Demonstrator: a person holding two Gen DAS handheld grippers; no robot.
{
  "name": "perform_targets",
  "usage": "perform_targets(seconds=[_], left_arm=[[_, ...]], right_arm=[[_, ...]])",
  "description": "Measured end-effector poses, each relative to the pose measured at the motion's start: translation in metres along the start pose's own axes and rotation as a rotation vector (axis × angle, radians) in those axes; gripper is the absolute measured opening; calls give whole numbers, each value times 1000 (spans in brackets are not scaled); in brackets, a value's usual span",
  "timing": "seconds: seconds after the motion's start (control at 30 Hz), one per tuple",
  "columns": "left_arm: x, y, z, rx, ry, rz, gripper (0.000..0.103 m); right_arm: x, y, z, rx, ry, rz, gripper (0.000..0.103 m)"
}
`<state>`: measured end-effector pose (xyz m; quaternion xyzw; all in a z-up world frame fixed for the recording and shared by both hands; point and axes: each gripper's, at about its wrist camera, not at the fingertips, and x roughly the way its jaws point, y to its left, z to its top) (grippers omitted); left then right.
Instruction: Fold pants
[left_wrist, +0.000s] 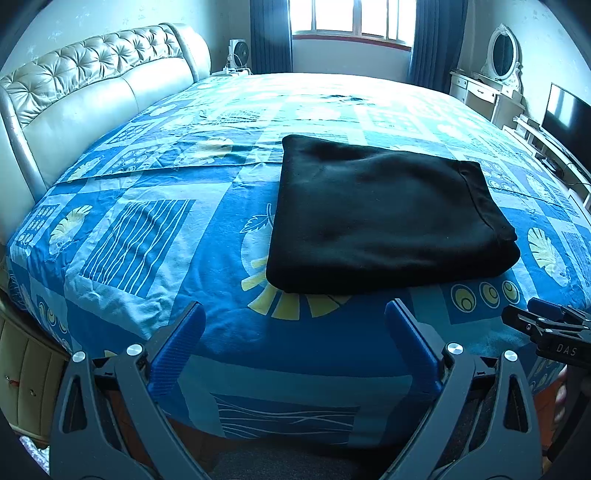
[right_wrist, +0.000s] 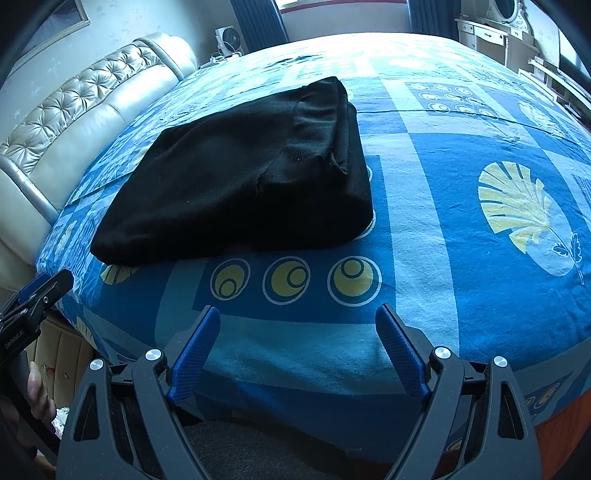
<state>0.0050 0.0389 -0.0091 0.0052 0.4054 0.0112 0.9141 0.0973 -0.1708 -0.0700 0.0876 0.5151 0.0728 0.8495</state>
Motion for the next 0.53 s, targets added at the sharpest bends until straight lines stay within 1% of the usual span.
perform_targets(seconds=[0.07,0.1,0.13,0.17,0.2,0.23,0.37,0.4,0.47,0.53], left_arm=[[0,0,1,-16,3,28,98],[1,0,2,-24,9,53,101],[1,0,3,-31,15,80,101],[1,2,3,-37,9,84,101],[-1,4,2,-47,-10,68,101],[-5,9,2,-67,-39,34,101],[-7,19,14,-82,-28,-21,101],[-6,22,20,-82,-30,-29,101],[-3,34,37,-78,-51,-20,101],[8,51,55,-76,-72,14,101]], right_arm=[[0,1,0,0,1,0,85],[0,1,-1,0,1,1,85],[0,1,0,0,1,2,85],[0,1,-1,0,2,3,85],[0,1,-1,0,2,4,85],[1,1,-1,-1,4,5,85],[-3,1,2,9,16,31,85],[-8,2,8,14,12,55,85],[-21,1,26,18,-28,97,85],[-30,-3,50,7,-77,109,85]])
